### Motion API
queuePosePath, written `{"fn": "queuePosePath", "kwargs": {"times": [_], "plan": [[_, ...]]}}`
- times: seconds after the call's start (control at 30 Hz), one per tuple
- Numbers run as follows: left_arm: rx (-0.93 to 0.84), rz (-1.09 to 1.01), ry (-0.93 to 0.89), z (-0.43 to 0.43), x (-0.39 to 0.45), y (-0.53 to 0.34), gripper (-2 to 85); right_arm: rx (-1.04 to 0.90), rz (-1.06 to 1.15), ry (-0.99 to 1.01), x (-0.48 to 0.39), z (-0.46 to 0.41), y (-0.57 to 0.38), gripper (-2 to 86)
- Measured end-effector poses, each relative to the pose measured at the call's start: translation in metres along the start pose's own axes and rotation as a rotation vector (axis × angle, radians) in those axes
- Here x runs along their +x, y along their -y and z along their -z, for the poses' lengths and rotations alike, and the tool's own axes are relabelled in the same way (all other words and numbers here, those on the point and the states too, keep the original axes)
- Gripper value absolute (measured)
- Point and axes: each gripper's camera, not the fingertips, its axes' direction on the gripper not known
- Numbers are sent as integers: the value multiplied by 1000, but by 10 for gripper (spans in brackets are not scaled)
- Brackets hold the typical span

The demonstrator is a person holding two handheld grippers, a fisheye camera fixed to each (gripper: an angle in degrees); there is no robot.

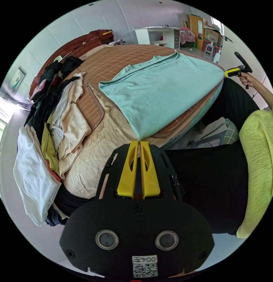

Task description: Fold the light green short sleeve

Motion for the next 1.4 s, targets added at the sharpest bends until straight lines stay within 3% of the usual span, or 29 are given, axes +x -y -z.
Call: {"fn": "queuePosePath", "kwargs": {"times": [0.17, 0.3, 0.53, 0.67, 0.87, 1.03, 1.4], "plan": [[65, 68, 37, 42, 4, -6, 9, 16, -20, -177, -15, 21, -12, 78], [154, 69, 91, 65, 29, 27, 7, 152, -62, -124, -35, 35, -7, 78], [46, 64, 68, 2, 51, 69, 7, 50, -44, -128, -61, -28, 20, 58], [98, 124, 23, 5, 41, 59, 7, 18, -117, -146, -47, -52, 12, 47], [100, 86, 65, 8, 51, 57, 3, 134, -205, 1, -9, -36, 3, 42], [110, 102, 42, 10, 47, 53, 2, 299, -343, 330, 49, -39, 30, 28], [117, 102, 30, 14, 45, 50, 2, 298, -761, 797, 137, -142, 108, 129]]}}
